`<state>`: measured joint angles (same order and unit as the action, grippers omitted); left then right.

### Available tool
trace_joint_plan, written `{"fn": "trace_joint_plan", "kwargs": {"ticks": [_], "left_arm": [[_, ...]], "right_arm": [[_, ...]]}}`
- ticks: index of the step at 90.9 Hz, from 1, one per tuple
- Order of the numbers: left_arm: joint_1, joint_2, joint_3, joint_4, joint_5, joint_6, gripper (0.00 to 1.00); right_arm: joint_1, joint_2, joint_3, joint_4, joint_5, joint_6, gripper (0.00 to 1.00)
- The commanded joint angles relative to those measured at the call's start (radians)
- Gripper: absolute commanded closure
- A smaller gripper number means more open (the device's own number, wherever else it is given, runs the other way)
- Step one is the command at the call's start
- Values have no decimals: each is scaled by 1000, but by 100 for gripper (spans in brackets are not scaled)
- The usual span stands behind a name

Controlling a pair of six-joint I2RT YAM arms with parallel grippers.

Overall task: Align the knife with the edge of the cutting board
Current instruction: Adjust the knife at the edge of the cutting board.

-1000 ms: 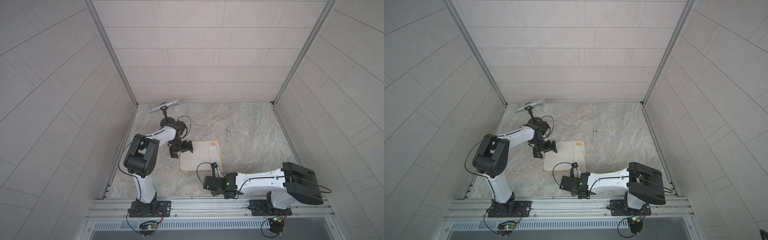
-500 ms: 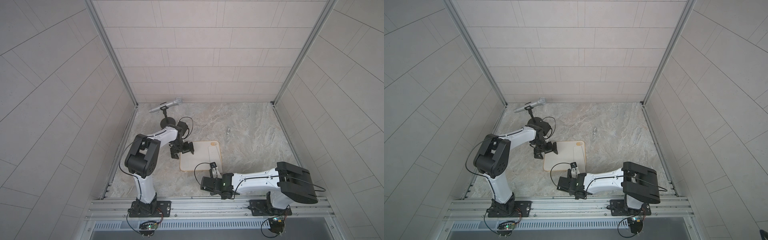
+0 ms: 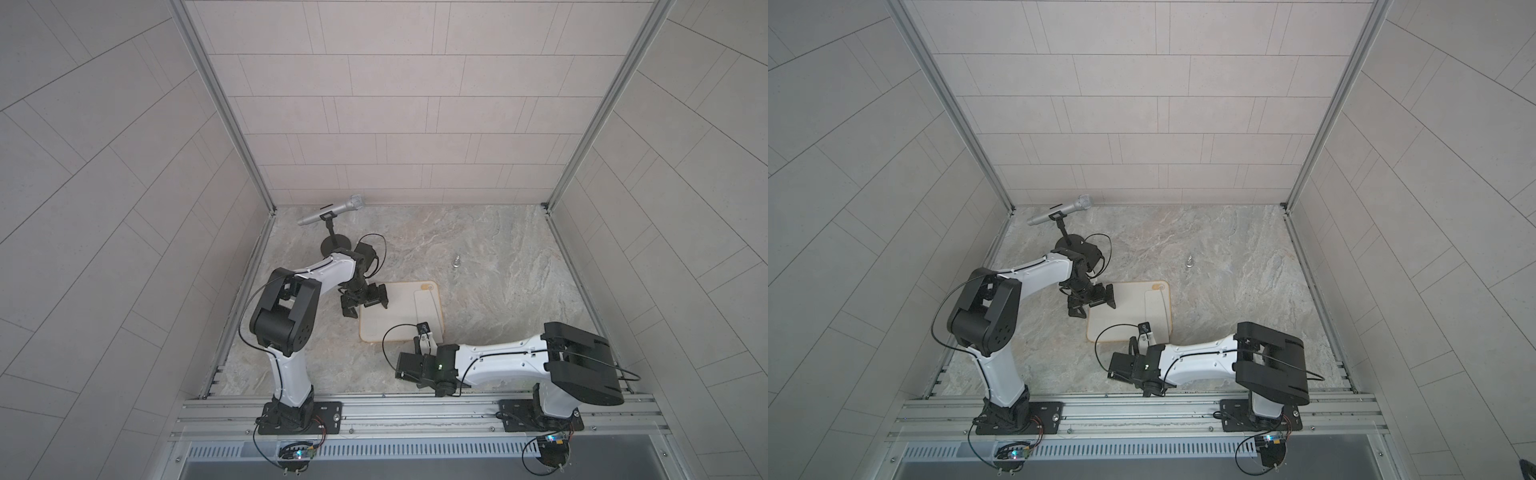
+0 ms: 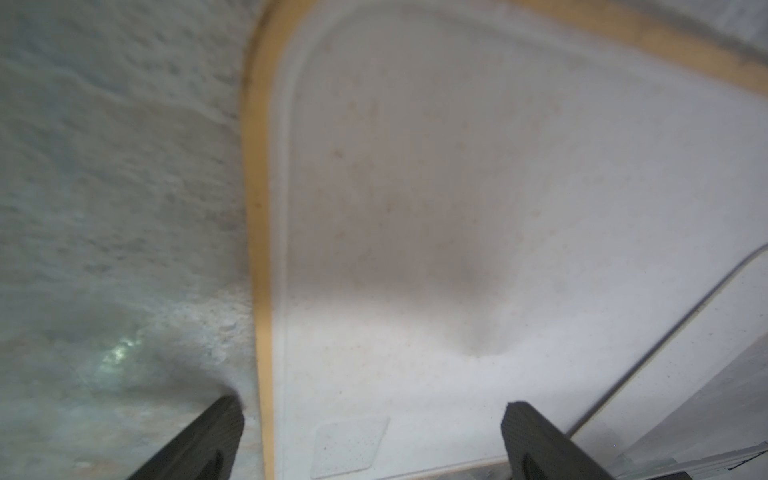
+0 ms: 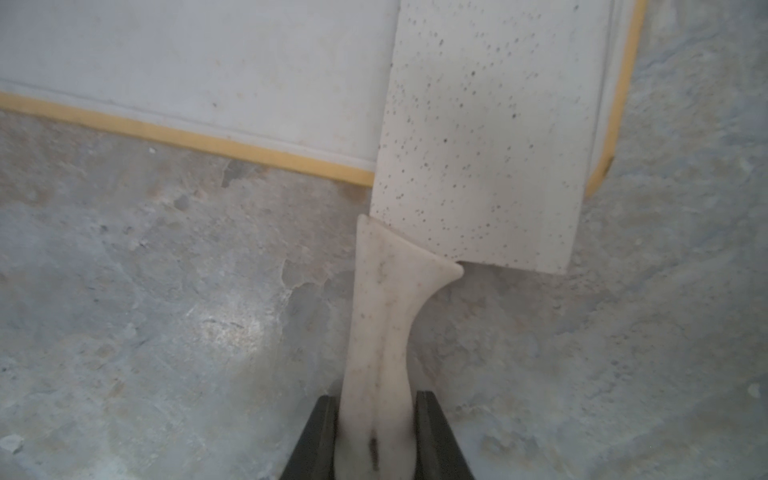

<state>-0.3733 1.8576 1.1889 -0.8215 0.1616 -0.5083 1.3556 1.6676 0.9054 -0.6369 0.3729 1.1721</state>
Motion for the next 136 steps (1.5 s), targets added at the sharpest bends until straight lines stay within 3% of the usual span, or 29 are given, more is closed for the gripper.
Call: {"fn": "trace_joint_plan", "kwargs": {"ticks": [1,9,80,136], "left_arm": [[-8,23,17,-25,-5,-2,0],[-7,26,17,-26,-7,-2,0],[-19,38,19,-30,-16,-1,0],[-22,43,20,-33,-23,-1,0]], "right_arm": [[-4,16,27,-22,48,17,96],[-4,15,39,-29,64,20,100],[-57,-9,66,-54,147,23,100],[-98,8,47,19,112,-43,100]]}}
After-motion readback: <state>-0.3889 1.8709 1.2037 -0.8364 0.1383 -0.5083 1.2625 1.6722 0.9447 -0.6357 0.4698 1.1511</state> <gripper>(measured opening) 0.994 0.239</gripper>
